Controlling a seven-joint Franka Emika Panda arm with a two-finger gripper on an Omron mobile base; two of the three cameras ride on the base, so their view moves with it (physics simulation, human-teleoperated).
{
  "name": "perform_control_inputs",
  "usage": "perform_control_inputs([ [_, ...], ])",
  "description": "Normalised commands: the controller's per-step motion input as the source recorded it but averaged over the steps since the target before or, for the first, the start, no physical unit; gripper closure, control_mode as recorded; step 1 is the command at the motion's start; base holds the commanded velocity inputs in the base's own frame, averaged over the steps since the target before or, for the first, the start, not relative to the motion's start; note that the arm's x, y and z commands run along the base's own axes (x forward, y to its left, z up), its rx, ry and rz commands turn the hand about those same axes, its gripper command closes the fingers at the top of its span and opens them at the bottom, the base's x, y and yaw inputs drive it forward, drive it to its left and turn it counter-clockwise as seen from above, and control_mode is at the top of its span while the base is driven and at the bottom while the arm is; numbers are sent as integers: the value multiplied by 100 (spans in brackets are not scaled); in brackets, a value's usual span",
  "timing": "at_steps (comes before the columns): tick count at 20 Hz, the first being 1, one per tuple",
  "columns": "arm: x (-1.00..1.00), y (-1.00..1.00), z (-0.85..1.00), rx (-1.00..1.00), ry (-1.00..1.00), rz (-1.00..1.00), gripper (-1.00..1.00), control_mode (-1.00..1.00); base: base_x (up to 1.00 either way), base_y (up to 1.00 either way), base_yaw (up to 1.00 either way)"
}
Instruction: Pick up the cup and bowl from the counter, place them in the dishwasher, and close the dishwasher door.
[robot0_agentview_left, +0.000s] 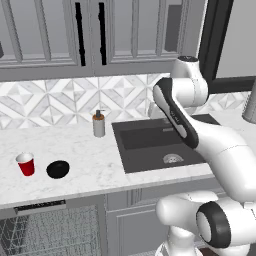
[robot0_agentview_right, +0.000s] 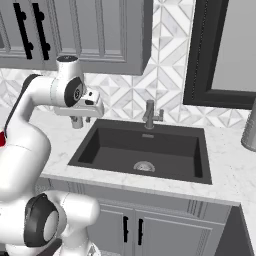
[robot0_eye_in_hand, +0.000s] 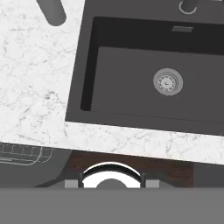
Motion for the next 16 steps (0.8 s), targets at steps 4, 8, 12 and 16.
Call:
perform_control_inputs([
  [4,-31,2,0,3,-10,0,-100,-100,0,0,0],
  [8,-59,79,-8,0,-18,8,-100,-100,0,0,0],
  [12,-12,100,-20,0,-5,1,-100,-100,0,0,0],
  [16,17,100,-50,0,0,0,-100,-100,0,0,0],
])
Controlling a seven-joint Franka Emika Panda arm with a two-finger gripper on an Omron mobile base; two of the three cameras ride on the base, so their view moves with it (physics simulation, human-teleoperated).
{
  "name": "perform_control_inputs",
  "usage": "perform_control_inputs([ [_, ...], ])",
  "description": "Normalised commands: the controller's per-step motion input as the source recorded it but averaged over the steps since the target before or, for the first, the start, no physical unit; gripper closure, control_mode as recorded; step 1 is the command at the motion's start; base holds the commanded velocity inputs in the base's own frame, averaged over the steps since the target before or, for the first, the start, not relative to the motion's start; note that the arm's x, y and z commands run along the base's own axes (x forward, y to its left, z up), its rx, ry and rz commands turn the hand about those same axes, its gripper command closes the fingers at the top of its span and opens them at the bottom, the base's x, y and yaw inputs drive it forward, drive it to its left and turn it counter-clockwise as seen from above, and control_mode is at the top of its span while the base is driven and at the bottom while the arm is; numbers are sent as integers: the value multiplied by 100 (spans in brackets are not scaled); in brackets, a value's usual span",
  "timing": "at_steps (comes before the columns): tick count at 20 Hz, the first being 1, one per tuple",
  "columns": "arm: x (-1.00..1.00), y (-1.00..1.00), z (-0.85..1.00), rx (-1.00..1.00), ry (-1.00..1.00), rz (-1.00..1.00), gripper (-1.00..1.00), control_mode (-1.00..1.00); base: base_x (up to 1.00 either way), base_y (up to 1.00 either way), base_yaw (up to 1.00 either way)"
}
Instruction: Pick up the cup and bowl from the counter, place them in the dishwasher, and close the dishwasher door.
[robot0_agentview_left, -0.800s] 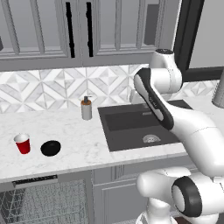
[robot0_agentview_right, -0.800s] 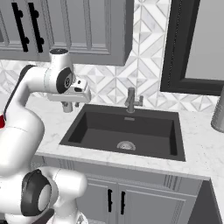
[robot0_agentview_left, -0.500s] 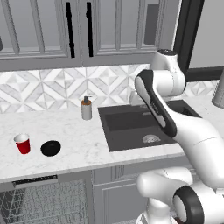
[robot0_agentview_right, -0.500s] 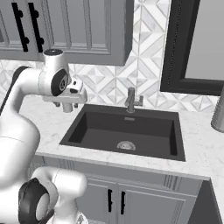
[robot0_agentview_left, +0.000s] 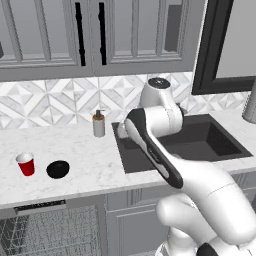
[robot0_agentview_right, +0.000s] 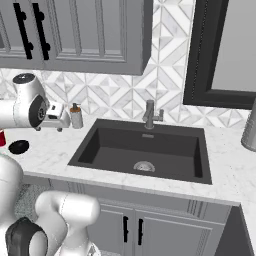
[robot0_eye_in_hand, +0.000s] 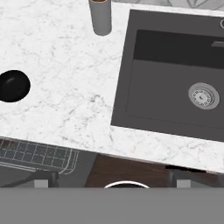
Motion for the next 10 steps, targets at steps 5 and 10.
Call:
perform_control_inputs([
  [5,48,100,-67,1,10,4,-100,-100,0,0,0],
  [10,60,100,-87,0,19,7,-100,-100,0,0,0],
])
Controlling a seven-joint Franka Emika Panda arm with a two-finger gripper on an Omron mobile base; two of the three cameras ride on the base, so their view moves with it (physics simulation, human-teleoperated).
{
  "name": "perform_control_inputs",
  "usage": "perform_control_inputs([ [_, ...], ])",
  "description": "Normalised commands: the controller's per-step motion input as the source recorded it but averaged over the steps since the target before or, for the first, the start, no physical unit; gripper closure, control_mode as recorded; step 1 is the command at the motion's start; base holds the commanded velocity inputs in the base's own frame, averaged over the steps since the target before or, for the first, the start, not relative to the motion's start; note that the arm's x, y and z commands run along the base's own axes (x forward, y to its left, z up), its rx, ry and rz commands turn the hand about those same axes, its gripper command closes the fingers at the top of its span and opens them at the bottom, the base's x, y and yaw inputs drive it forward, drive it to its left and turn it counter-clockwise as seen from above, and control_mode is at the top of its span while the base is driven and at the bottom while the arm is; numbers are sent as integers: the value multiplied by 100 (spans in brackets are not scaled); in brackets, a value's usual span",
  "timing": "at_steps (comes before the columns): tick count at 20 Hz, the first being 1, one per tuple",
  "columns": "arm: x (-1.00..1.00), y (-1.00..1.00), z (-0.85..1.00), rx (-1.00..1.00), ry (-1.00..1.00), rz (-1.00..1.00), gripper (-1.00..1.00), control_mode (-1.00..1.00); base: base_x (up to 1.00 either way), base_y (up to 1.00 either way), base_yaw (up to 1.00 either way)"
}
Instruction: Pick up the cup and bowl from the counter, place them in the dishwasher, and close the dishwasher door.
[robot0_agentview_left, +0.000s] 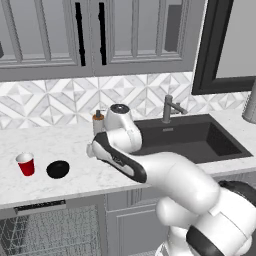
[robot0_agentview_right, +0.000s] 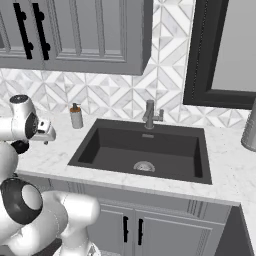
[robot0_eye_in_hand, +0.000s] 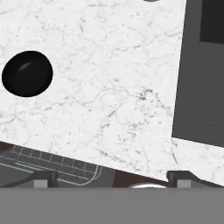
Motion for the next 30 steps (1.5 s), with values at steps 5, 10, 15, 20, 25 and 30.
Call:
perform_control_inputs([
  [5,64,98,-28,-5,39,3,-100,-100,0,0,0],
  [10,24,29,0,-4,29,5,-100,-100,0,0,0],
  [15,0,38,-2,0,3,0,-100,-100,0,0,0],
  [20,10,64,-1,0,0,-3,-100,-100,0,0,0],
  [25,22,57,-8,0,0,-4,-100,-100,0,0,0],
  [30,35,36,-48,0,-9,-3,-100,-100,0,0,0],
])
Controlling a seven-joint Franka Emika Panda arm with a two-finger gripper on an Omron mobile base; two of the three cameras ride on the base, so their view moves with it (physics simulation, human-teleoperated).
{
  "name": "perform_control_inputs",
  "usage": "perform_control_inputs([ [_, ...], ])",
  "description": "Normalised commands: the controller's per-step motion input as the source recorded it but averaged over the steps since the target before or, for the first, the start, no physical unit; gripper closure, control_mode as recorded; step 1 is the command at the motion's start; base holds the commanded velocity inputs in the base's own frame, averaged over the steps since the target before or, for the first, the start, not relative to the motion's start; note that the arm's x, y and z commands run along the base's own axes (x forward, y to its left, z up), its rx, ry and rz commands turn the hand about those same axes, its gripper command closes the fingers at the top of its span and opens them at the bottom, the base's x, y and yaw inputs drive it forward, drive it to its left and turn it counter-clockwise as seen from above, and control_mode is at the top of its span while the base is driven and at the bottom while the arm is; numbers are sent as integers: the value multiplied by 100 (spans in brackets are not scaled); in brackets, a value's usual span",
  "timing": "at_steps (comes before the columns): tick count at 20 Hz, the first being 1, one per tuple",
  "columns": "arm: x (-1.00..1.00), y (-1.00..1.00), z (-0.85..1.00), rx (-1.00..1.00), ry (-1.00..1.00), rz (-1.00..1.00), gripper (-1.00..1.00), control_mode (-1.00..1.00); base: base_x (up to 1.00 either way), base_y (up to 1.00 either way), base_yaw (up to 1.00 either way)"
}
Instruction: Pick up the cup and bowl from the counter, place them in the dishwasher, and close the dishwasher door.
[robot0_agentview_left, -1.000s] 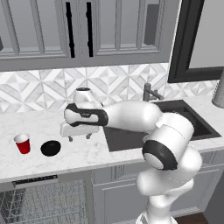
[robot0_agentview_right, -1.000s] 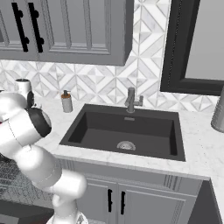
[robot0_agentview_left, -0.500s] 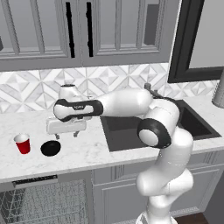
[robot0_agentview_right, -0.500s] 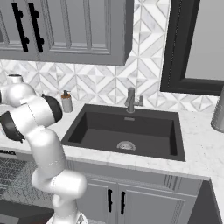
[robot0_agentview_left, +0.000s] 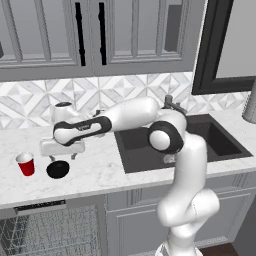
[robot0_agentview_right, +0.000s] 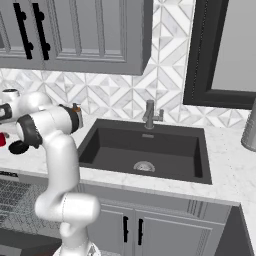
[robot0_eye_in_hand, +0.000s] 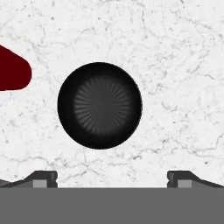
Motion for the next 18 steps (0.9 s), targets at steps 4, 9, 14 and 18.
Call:
perform_control_inputs([
  [4,3,-6,-11,0,-6,0,-100,-100,0,0,0],
  [9,8,-38,-2,0,0,2,-100,-100,0,0,0],
  [14,0,-17,-7,0,1,0,-100,-100,0,0,0],
  [18,12,0,-40,0,0,0,-100,-100,0,0,0],
])
